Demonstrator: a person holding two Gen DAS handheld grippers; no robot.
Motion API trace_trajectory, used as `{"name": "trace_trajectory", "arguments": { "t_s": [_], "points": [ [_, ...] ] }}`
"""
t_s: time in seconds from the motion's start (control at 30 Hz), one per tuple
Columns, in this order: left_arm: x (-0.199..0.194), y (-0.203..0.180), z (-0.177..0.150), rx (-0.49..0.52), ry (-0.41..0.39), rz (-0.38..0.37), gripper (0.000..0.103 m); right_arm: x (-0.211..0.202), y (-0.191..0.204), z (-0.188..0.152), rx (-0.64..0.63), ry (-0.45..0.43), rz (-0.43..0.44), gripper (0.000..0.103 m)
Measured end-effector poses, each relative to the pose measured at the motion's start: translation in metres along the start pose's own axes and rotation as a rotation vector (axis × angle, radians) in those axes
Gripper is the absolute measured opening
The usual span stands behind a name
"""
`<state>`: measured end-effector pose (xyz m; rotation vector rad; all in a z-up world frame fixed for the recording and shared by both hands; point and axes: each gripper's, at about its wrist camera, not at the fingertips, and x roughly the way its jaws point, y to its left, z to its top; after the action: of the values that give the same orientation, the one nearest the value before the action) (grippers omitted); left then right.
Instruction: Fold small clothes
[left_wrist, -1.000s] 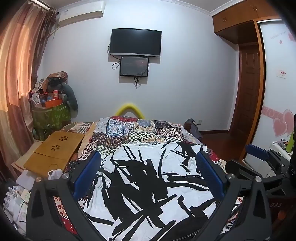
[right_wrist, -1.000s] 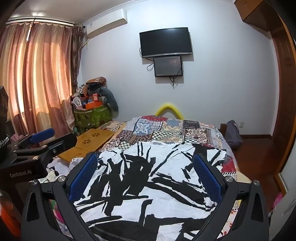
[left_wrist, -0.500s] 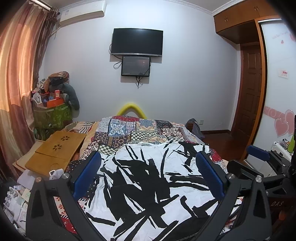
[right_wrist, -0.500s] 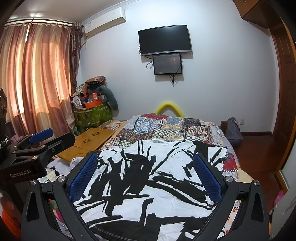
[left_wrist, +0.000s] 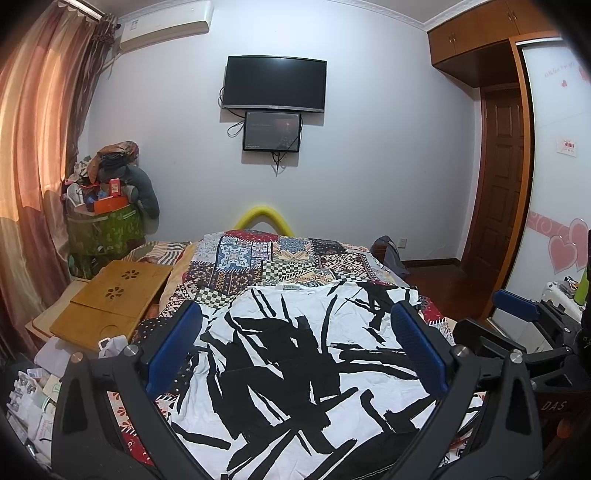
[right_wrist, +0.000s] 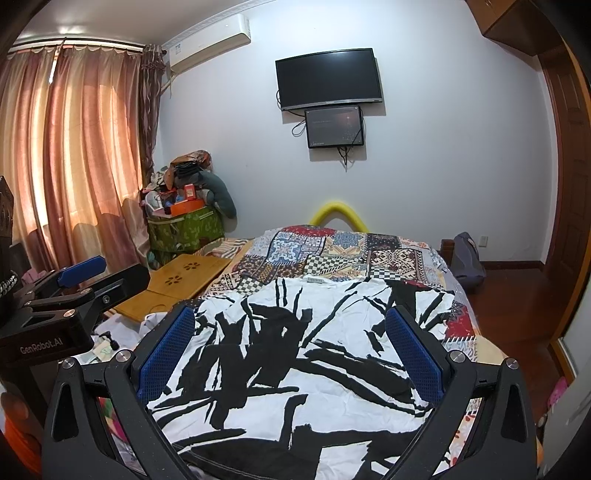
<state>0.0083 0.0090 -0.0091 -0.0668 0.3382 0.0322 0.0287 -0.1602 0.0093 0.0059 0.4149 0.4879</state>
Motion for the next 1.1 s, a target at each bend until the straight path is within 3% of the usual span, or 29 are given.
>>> {"name": "trace_trajectory", "arguments": {
  "t_s": [1.1],
  "points": [
    [-0.0012,0.0002,0.0018,0.0,-0.002,0.0,0.103,0.0,-0.0037,0.0012,0.001,-0.001,-0.003,0.103]
  ]
}}
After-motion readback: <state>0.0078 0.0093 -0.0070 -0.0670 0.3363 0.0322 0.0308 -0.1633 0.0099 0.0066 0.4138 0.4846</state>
